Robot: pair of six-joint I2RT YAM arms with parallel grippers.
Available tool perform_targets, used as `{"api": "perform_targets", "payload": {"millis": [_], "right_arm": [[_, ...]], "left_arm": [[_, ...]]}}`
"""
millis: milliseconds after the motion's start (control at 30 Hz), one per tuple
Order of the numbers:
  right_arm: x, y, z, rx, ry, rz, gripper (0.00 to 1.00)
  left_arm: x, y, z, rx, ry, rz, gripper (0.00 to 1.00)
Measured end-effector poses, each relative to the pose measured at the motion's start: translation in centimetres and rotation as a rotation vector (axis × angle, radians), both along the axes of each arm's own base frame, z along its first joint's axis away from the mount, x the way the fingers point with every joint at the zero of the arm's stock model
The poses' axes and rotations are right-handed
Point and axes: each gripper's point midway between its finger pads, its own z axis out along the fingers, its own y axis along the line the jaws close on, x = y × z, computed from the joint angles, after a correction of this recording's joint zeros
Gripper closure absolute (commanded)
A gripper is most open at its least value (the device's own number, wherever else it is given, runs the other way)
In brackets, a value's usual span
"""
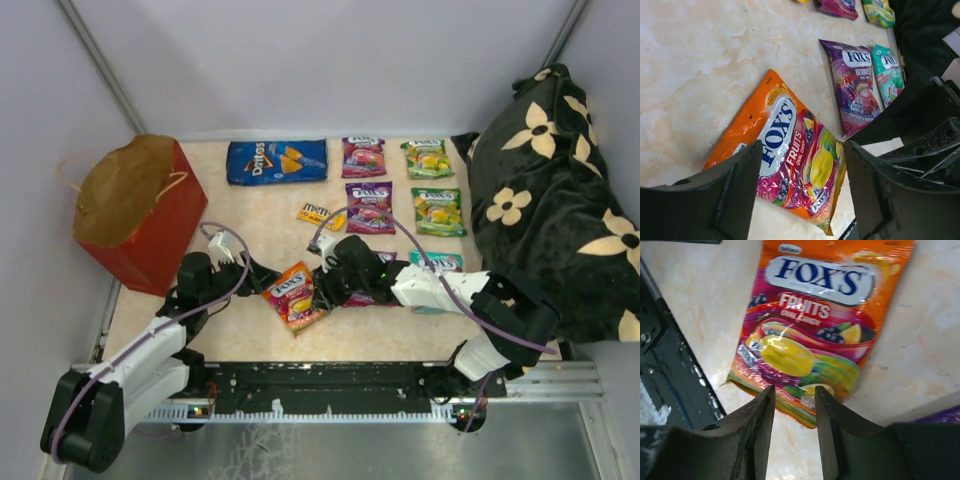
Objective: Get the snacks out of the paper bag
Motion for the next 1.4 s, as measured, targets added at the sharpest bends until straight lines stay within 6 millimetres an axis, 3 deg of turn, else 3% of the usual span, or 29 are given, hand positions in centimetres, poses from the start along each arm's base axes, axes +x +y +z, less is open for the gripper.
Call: {"api": "perform_targets", "payload": {"millis": [200,433,600,867,1100,1267,1400], "right_arm": [[-1.6,1.7,0.4,0.017,-0.044,0.054,0.71],[-1.1,1.5,-0.3,0.003,-0.071,0.017,0.85],[-1.8,0.8,-3.5,-0.029,-0.01,-0.02,0.89],[-2.4,2.8,-3.5,0.031,-0.01,-0.073,0.89],[-0.2,2.5,-3.4,0.02,-0.04,-0.191,0.85],[0.8,1.8,-3.2,0.016,-0.046,-0.206,0.77],[0.1,0.9,-2.6,-0.007,-0.04,-0.181,0.78]], "left_arm": [[-1.7,-1.4,0.2,0.01,-0.009,-0.079,0.4],[-3.7,-3.8,-4.9,0.053,0.175,-0.137,0.39],[-2.3,-4.6,-5.6,0.02,0.193,-0.098,0.37],[1.6,-5.6,-5.2,0.071,0.17,-0.039,0.36],[5.3,-5.3,-5.0,0.192,0.146,0.038,0.34],[5.4,-3.4,-4.6,0.296,0.117,0.073,0.2],[4.5,-1.9,-2.5,0.344,0.073,0.072,0.17]]}}
